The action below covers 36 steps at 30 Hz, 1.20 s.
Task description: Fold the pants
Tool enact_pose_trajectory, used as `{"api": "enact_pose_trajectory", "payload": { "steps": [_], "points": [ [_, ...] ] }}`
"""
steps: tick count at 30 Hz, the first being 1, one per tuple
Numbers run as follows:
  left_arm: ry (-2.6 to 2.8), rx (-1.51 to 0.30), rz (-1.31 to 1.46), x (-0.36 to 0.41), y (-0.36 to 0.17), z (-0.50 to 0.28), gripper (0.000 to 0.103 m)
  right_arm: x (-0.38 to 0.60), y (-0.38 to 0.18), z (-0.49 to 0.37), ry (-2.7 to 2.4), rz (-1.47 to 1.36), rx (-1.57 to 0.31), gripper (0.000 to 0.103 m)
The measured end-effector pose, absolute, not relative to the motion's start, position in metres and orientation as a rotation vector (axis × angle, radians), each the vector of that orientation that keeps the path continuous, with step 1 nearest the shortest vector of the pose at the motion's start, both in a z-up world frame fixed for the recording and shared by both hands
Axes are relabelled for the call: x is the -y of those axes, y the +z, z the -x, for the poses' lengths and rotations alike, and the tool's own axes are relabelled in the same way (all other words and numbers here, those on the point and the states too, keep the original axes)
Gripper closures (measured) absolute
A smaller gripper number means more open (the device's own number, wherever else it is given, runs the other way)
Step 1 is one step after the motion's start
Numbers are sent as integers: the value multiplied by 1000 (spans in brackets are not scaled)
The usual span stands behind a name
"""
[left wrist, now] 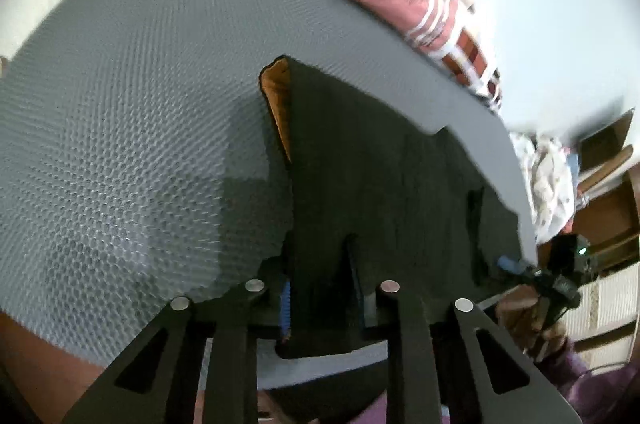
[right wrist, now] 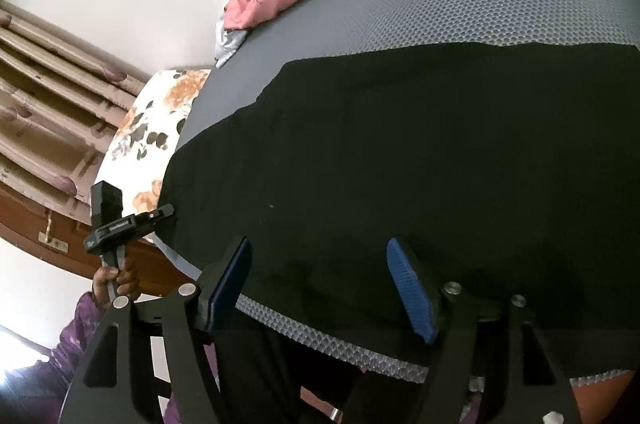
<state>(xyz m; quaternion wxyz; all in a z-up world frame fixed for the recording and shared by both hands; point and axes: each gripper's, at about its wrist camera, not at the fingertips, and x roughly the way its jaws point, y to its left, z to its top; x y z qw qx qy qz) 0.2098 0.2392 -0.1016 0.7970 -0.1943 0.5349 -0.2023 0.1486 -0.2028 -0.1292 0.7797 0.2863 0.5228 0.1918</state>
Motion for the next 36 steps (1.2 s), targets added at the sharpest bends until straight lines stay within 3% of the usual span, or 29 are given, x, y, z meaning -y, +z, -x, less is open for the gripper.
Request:
{"api": "enact_pose_trajectory", "payload": {
  "steps": [4,9,10,15,16,18,20,21,22,24,29,36],
  "points": [
    [-520,-1093,440,-198,-55,-193,84,214,-130,-148,422,-683,-1109,35],
    [-793,-1042,438,-66,0,-176,85,245,-134,-145,463,-899,-1050,34],
    [-844,-1039,442,-44,2,-175,99,254,-136,-144,473,-962,-1037,34],
    [-1099,-1080,342,109,-19,-174,100,304,-150,-137,504,-1269,-955,32],
    [-1130,-1075,325,126,-24,-173,97,312,-152,-135,497,-1296,-947,27],
    [-1081,-1103,174,156,-30,-170,91,322,-154,-133,492,-1312,-946,27],
    [-1085,-1126,159,159,-29,-170,85,327,-154,-133,508,-1321,-937,27],
    [-1068,-1110,164,152,-27,-171,72,328,-152,-135,503,-1308,-939,26],
    [-1017,-1081,145,142,-23,-170,53,328,-151,-136,467,-1268,-948,26],
    [-937,-1007,139,112,-19,-164,38,331,-147,-143,428,-1209,-953,26],
    [-805,-953,191,39,-39,-153,37,319,-132,-171,407,-968,-1015,24],
    [-669,-1040,181,-8,-101,-142,37,278,-143,-214,426,-683,-1084,25]
  ]
}}
